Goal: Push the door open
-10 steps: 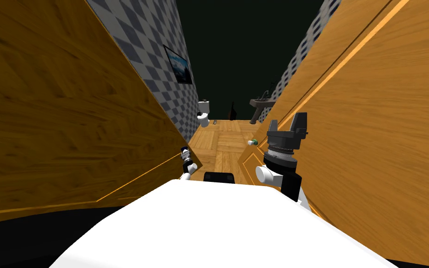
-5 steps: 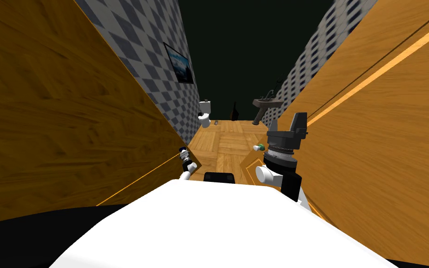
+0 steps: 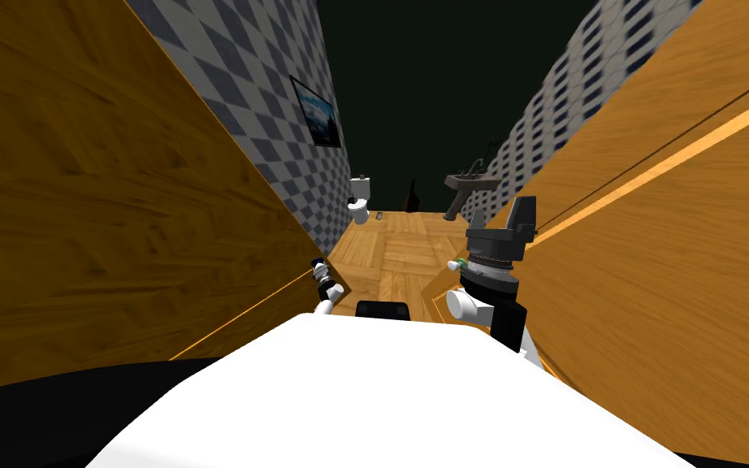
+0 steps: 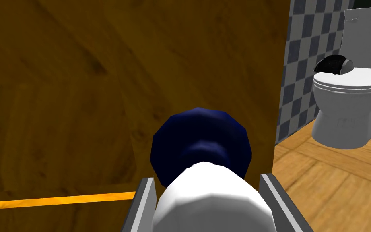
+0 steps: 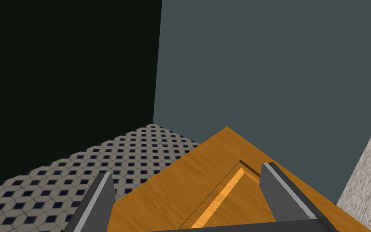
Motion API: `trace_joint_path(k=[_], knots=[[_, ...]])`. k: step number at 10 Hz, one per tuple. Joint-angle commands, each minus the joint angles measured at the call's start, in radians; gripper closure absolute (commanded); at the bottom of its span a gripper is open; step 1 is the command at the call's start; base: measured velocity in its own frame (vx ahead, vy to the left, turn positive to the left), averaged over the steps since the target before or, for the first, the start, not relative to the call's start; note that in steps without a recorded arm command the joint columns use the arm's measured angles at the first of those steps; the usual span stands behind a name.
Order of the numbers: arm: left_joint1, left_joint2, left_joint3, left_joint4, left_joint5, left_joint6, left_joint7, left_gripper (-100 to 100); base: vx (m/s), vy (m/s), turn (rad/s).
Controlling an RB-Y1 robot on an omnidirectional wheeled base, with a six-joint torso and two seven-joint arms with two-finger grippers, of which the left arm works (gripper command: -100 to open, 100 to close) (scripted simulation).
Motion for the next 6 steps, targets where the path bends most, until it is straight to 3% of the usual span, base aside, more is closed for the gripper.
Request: trace_joint_path(k=[1, 4, 5, 6], knots=[[0.001, 0.005, 0.031, -0.006, 0.003, -0.016, -0.005, 100, 0.18, 0.05, 0.053], [-0.011, -0.013, 0.073, 0.01, 0.004, -0.025, -0.013, 100, 0.212, 0.019, 0.078], [-0.008, -0.01, 0.061, 0.011, 0.002, -0.019, -0.008, 100, 0.092, 0.024, 0.026], [-0.007, 0.002, 0.08, 0.014, 0.014, -0.026, -0.011, 100, 0.143, 0.021, 0.04]])
